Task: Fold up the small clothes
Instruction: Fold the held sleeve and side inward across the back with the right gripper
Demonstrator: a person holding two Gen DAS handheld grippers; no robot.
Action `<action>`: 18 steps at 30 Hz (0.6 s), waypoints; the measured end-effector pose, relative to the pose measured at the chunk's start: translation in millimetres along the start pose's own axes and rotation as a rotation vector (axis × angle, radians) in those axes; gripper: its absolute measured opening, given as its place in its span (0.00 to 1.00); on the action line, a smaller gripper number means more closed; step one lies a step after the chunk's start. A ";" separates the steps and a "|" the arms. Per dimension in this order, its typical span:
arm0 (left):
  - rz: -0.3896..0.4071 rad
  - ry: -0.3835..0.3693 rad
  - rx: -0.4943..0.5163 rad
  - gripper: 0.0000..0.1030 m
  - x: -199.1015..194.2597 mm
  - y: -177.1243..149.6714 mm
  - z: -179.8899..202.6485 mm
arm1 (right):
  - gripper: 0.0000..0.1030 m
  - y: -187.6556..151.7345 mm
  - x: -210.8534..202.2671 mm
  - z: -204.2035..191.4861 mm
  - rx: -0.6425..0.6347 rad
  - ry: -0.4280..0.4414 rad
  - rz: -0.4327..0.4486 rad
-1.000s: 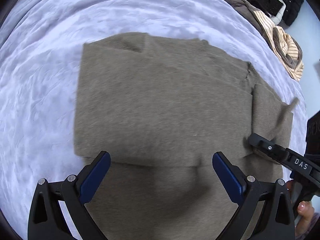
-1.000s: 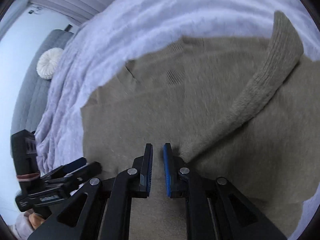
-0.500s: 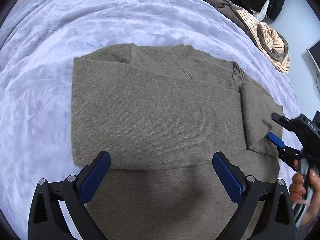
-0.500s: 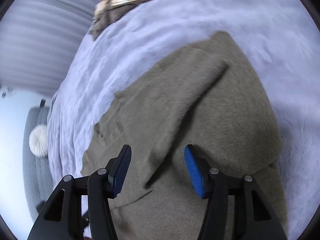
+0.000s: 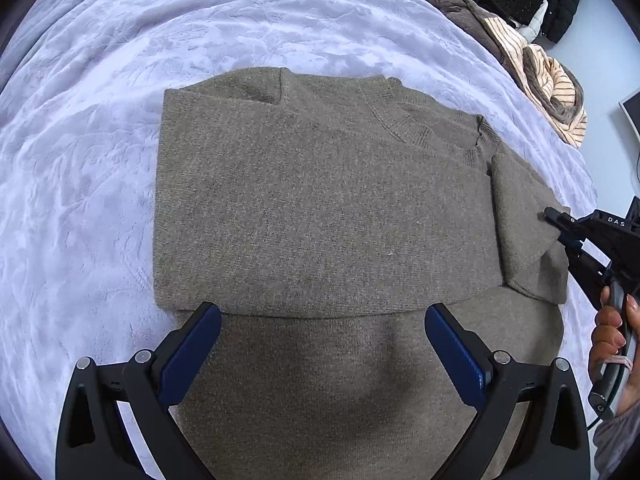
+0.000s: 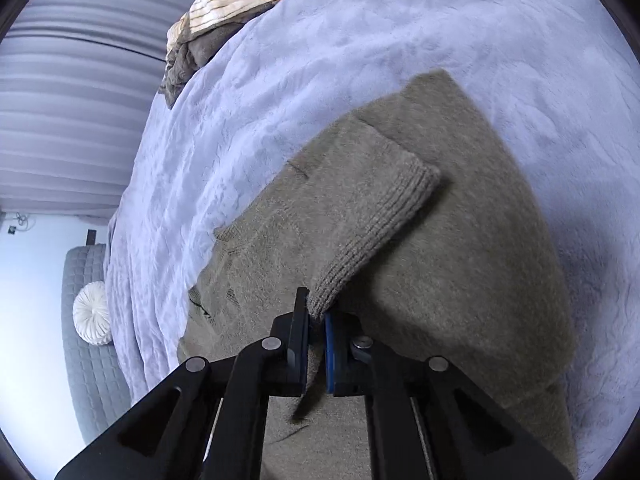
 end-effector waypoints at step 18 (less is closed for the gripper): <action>0.032 -0.126 -0.123 0.99 -11.8 17.8 -26.4 | 0.06 -149.9 70.1 -129.6 -0.809 -0.008 -0.235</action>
Point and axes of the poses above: each gripper's, at about its wrist camera, not at the fingertips, and x roughly the way its jaws point, z to its right, y to its top, the point moved 10 cm from there along x, roughly the way its jaws point, and after that the axes turned 2 degrees about -x, right-handed, at the moved point
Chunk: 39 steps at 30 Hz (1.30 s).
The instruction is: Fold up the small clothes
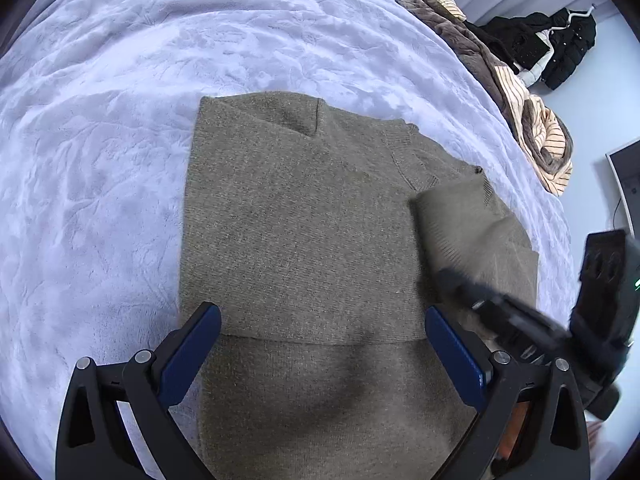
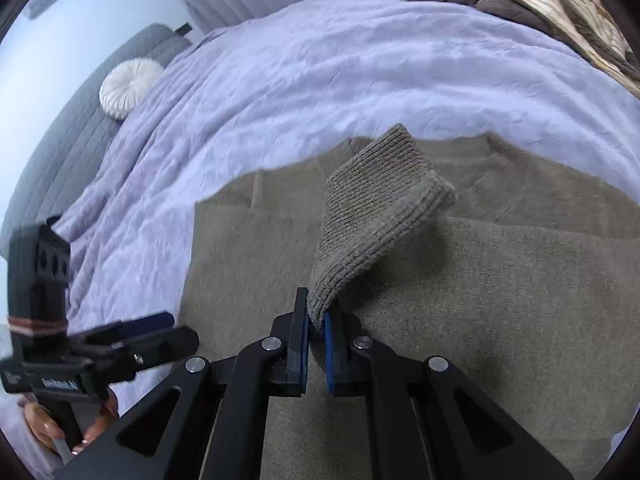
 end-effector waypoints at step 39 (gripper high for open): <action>-0.011 0.011 0.022 0.54 44.7 19.9 50.4 | 0.45 -113.3 -119.1 209.2 0.897 0.122 0.208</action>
Point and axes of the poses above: each gripper's, at about its wrist camera, not at the fingertips, and x roughly the way its jaws point, z to its right, y to its top, the point moved 10 cm from there along x, roughly the way its jaws point, and after that the axes turned 2 degrees about -x, right-handed, at the moved point
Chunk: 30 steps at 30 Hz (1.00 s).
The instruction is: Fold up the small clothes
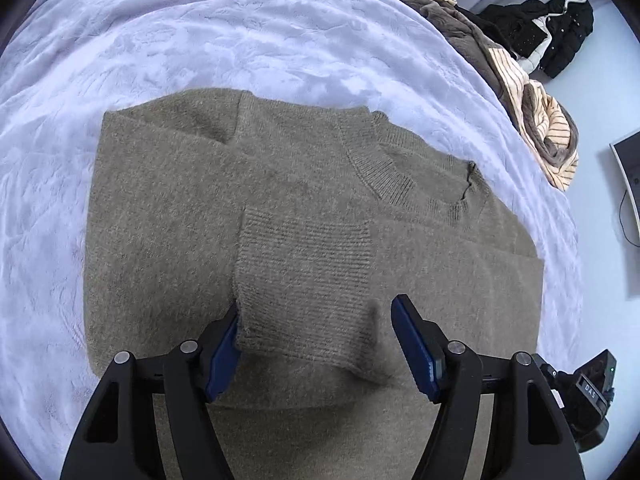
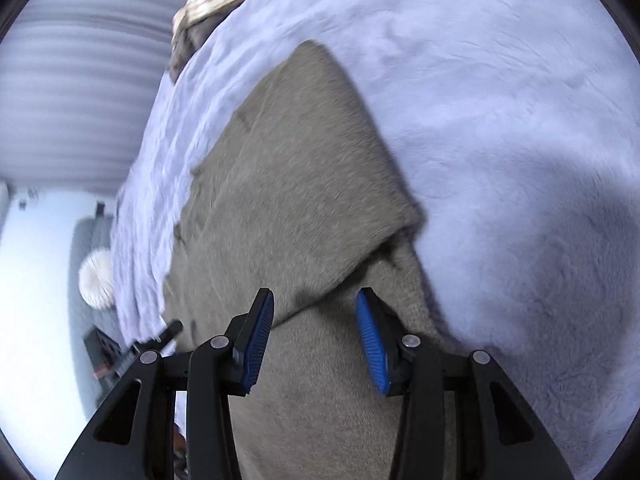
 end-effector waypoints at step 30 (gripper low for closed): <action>-0.054 0.005 0.058 0.61 -8.7 -23.8 -16.5 | 0.43 37.7 -22.6 32.7 -0.086 -0.095 0.021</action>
Point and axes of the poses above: each gripper's, at about its wrist camera, not at the fingertips, and x roughly the way its jaws point, z to its right, y to its top, the point moved 10 cm from there along x, roughly the way its jaws point, and after that the axes turned 2 degrees about -x, right-handed, at the moved point
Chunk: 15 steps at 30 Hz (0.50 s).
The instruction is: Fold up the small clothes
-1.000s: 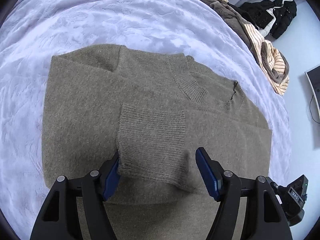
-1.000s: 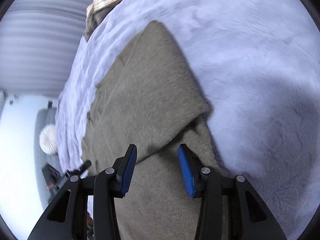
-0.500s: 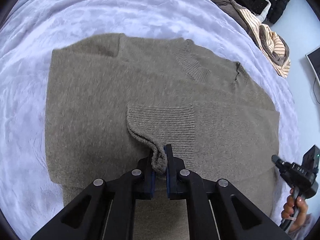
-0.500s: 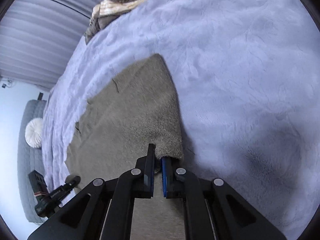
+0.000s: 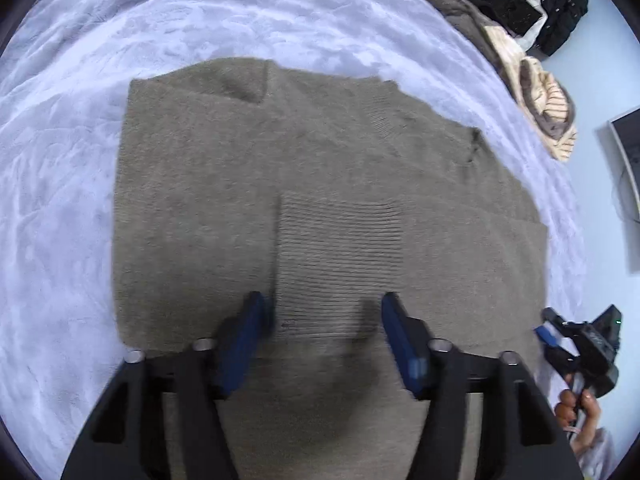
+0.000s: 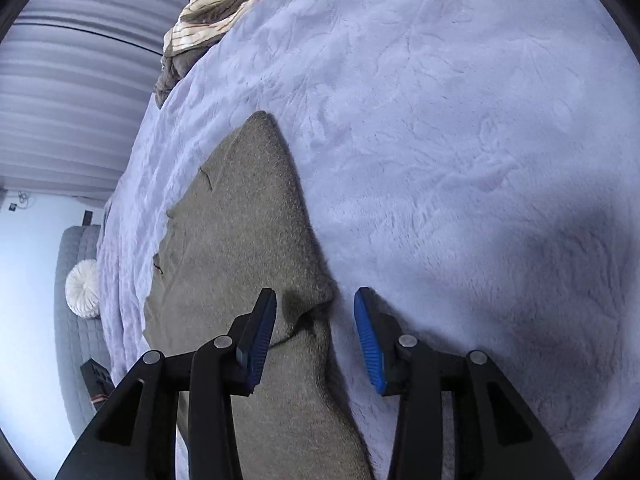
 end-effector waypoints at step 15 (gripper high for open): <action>0.000 0.245 0.053 0.51 -21.3 -11.3 -41.2 | 0.42 -23.7 -2.6 -13.1 -0.212 -0.229 -0.033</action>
Point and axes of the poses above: each gripper's, at about its wrist camera, not at the fingertips, and x roughly the way its jaws point, z to its right, y to its top, the point moved 10 cm from there along x, roughly the way its jaws point, and after that the axes turned 2 degrees about -x, right-handed, at the moved point
